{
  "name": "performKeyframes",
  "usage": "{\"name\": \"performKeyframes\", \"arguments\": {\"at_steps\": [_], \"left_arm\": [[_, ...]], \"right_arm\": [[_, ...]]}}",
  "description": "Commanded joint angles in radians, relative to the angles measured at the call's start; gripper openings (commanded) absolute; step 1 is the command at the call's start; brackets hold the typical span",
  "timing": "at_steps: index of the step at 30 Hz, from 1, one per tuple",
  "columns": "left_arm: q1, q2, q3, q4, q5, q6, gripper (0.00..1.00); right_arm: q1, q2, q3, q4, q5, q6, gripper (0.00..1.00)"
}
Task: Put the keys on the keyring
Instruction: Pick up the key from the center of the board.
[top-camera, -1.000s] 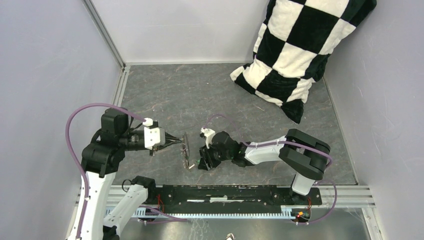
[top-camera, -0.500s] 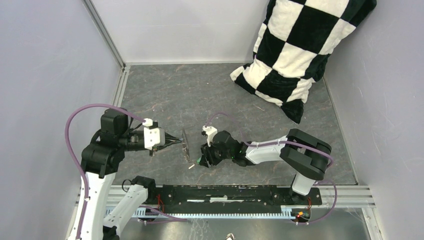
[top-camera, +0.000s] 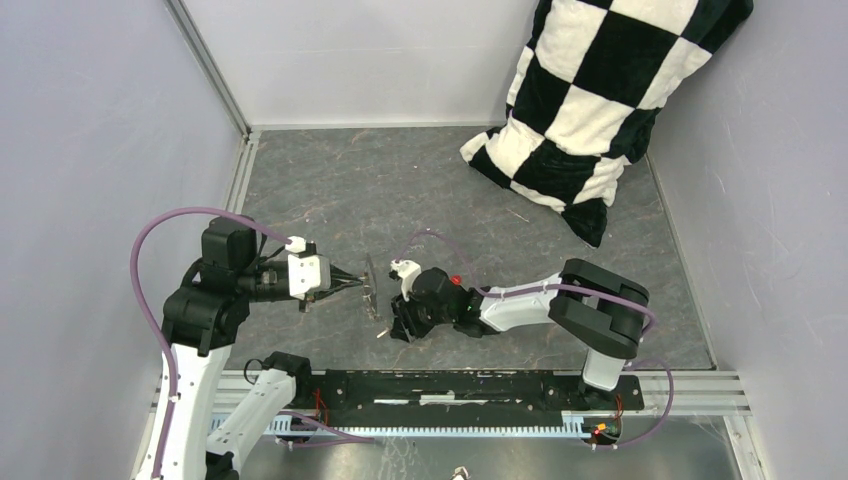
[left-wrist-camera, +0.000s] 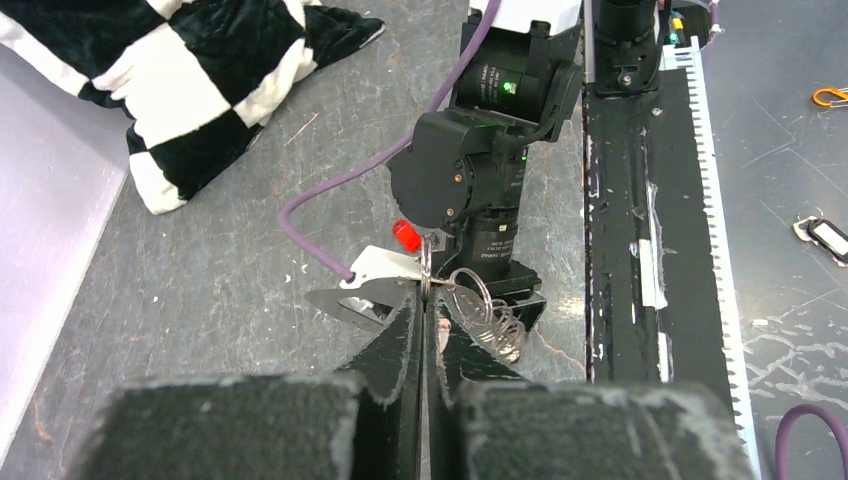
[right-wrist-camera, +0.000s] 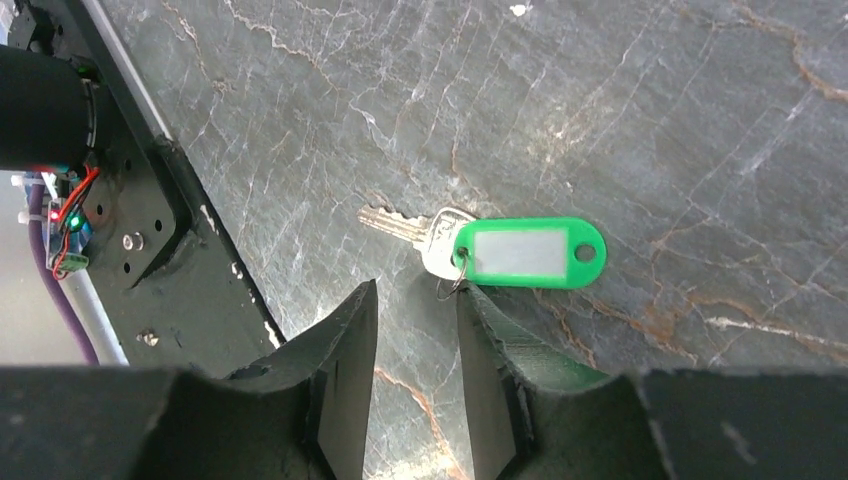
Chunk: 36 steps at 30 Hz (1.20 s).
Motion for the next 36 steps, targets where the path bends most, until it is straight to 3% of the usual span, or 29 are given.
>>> {"name": "performKeyframes", "arguments": {"at_steps": [1, 6, 12, 18, 27, 36], "left_arm": [[-0.001, -0.013, 0.034, 0.022, 0.001, 0.012, 0.02], [-0.002, -0.026, 0.033, 0.014, 0.001, 0.013, 0.02], [-0.002, -0.032, 0.030, 0.008, 0.003, 0.018, 0.02], [-0.002, -0.035, 0.028, 0.008, 0.010, 0.012, 0.02], [-0.002, -0.044, 0.013, 0.006, 0.007, 0.008, 0.02], [-0.002, -0.036, -0.047, -0.101, 0.073, 0.138, 0.02]], "right_arm": [[-0.002, 0.037, 0.046, -0.029, 0.039, 0.002, 0.40], [-0.002, 0.046, 0.063, -0.046, 0.078, 0.007, 0.33], [-0.001, 0.047, 0.076, -0.064, 0.106, 0.013, 0.13], [-0.002, 0.022, 0.064, -0.064, 0.145, 0.008, 0.01], [-0.002, -0.116, -0.005, -0.008, 0.229, -0.102, 0.00], [0.009, -0.435, -0.204, 0.056, 0.260, -0.521, 0.01]]}}
